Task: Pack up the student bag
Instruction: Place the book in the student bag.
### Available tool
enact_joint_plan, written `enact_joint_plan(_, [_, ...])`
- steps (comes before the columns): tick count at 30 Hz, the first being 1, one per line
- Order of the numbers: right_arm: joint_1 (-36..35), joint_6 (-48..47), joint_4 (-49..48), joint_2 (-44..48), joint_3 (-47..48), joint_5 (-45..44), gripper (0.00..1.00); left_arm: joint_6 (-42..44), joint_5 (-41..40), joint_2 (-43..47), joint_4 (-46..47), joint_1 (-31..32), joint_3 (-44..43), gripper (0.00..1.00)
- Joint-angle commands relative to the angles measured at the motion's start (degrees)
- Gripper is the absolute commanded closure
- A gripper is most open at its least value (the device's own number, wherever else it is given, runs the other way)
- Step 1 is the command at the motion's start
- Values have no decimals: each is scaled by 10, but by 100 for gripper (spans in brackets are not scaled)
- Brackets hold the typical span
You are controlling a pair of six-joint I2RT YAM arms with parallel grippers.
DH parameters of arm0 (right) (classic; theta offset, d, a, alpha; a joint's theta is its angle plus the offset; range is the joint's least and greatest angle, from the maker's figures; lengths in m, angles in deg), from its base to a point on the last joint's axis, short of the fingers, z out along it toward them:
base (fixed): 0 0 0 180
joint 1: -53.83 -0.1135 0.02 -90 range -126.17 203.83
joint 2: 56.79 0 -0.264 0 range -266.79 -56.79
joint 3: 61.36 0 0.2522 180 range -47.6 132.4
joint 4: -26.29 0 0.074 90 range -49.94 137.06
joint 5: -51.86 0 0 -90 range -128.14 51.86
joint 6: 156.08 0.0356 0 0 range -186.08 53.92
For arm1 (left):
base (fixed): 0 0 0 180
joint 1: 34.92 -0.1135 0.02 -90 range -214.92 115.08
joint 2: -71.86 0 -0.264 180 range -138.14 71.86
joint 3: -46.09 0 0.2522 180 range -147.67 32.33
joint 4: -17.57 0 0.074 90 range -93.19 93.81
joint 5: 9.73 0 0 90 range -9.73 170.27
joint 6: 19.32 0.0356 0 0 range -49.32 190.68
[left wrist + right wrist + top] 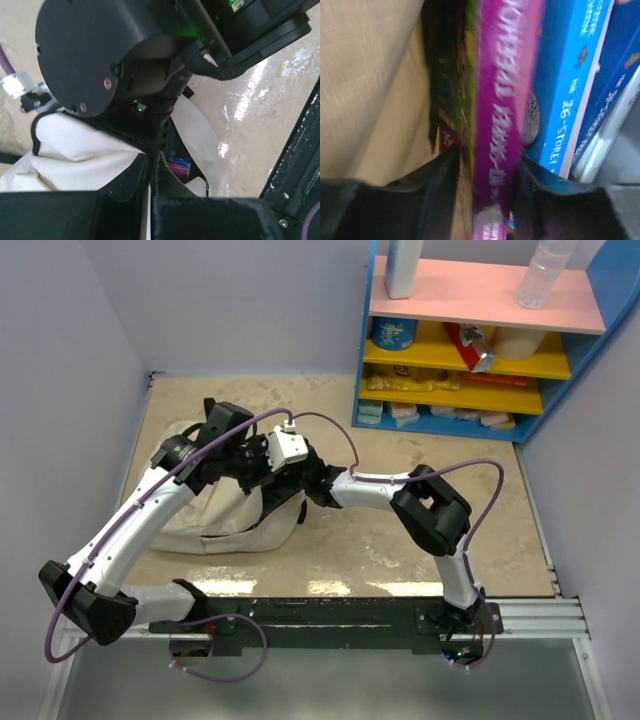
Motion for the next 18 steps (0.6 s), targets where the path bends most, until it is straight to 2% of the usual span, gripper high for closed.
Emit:
enact_joint_plan(1, [-14,-67,26,34,-7,-49,47,-3,104,31,19,17,-25,100])
enact_joint_plan(3, [-1,-84,37,65,-44,-69,39,-3,106,31,20,17,-22,100])
enact_joint_plan(7, [29,-132,95,106,-70,-97,34,-3,104,35,22,17,-21,100])
enact_joint_plan(11, [49,-159,99,118,-94,-109,28,-5,95,37,25,17,-28,100])
enact_joint_plan(16, [59,-182,104,121,-93,-118,36,-5,92,38,18,17,-36,100])
enact_joint_plan(18, [61,-187,102,122,-92,-120,45,-4,90,38,14,17,-35,100])
